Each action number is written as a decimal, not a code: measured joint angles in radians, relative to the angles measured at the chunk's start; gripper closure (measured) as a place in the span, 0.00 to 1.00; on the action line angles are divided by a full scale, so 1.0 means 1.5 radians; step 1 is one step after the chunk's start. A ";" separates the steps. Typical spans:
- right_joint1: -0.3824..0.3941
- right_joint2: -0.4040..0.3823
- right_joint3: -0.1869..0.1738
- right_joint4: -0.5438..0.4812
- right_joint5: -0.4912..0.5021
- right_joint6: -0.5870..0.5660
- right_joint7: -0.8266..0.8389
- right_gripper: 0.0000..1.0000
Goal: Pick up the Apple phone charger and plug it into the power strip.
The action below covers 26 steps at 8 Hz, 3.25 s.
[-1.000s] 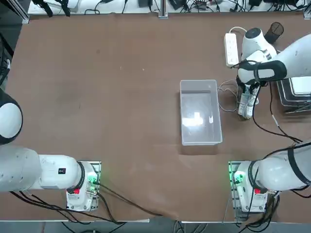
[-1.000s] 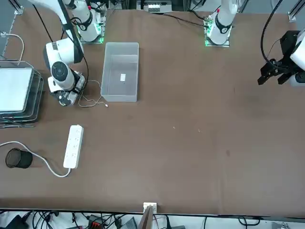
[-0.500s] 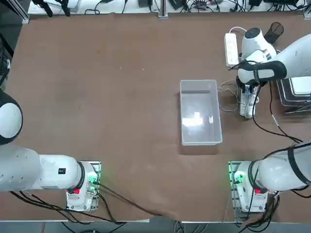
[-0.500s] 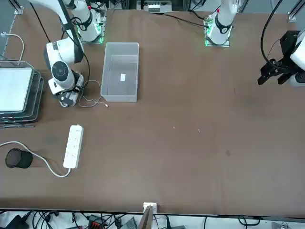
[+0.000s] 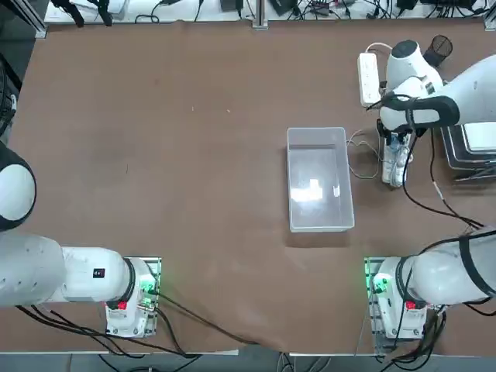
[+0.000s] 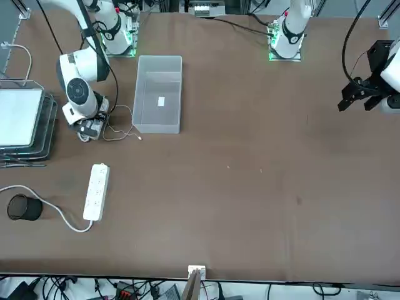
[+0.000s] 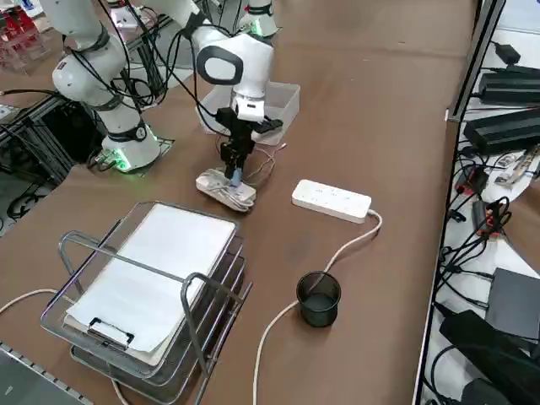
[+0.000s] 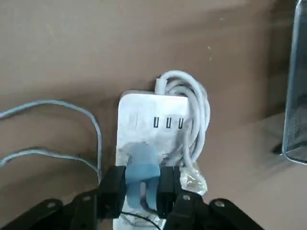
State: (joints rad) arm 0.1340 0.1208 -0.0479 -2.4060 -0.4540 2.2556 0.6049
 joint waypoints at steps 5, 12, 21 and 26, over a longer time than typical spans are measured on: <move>0.002 -0.038 0.021 0.106 0.127 -0.076 -0.079 0.63; -0.002 0.111 0.016 0.369 0.311 -0.102 -0.123 0.63; -0.050 0.232 0.011 0.420 0.314 -0.053 -0.205 0.63; -0.051 0.255 0.011 0.418 0.314 -0.031 -0.205 0.63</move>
State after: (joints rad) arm 0.0576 0.5039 -0.0316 -1.7789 0.0172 2.2084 0.2969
